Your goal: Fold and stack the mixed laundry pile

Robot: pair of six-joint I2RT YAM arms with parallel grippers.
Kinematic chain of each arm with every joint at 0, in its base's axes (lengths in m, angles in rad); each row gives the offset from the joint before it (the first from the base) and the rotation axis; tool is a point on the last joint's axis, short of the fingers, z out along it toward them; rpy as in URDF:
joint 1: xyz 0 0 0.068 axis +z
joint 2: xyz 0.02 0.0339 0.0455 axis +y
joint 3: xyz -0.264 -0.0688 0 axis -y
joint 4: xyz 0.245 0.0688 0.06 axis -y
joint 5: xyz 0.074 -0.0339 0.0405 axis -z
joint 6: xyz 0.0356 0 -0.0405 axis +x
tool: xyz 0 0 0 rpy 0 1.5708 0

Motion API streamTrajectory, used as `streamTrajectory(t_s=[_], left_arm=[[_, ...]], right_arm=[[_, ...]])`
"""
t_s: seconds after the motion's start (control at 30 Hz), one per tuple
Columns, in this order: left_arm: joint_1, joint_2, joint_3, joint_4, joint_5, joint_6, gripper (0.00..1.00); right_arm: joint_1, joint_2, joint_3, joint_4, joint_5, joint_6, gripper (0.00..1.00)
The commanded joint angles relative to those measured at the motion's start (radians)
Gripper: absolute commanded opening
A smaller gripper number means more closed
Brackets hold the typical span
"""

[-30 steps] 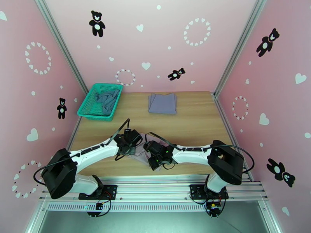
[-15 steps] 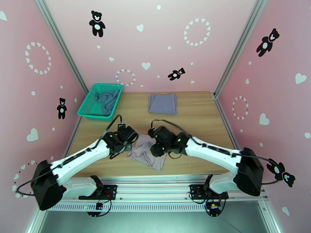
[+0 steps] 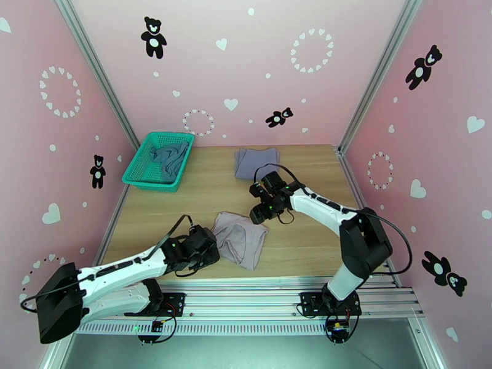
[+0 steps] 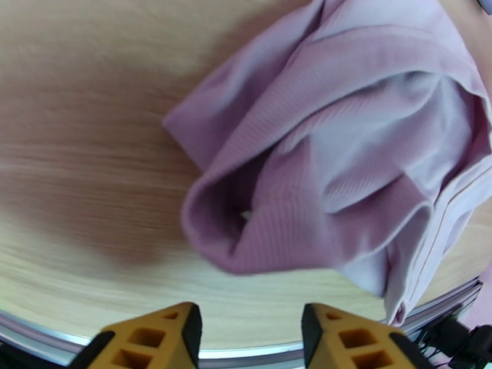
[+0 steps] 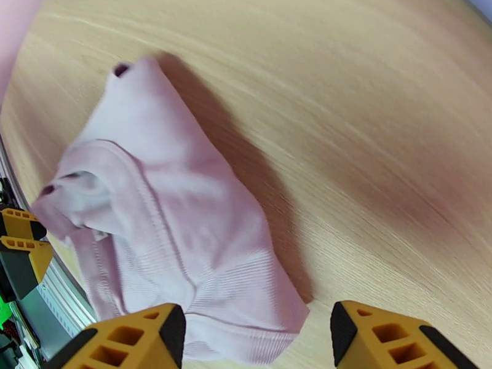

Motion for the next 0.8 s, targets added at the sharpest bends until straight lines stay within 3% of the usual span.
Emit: streamTrajectory(t_s=[0.0,0.23,0.47,0.6,0.77], left_arm=[[-0.006,0.095,0.020,0.138,0.020,-0.074,0.50],[0.019,0.349,0.112,0.136,-0.028,-0.018,0.49],[0.163,0.474,0.210,0.079,-0.056,0.160,0.48],[0.250,0.557,0.333,0.043,-0.062,0.312,0.47],[0.353,0.683,0.502,0.013,-0.054,0.491,0.43]], right_arm=[[0.002,0.047,-0.048,0.038,-0.054,0.005,0.66],[0.002,0.120,-0.125,0.112,-0.012,0.063,0.55],[0.016,0.048,-0.282,0.212,0.028,0.250,0.39],[0.108,-0.016,-0.390,0.282,0.091,0.460,0.37],[0.310,-0.089,-0.466,0.344,0.187,0.744,0.38]])
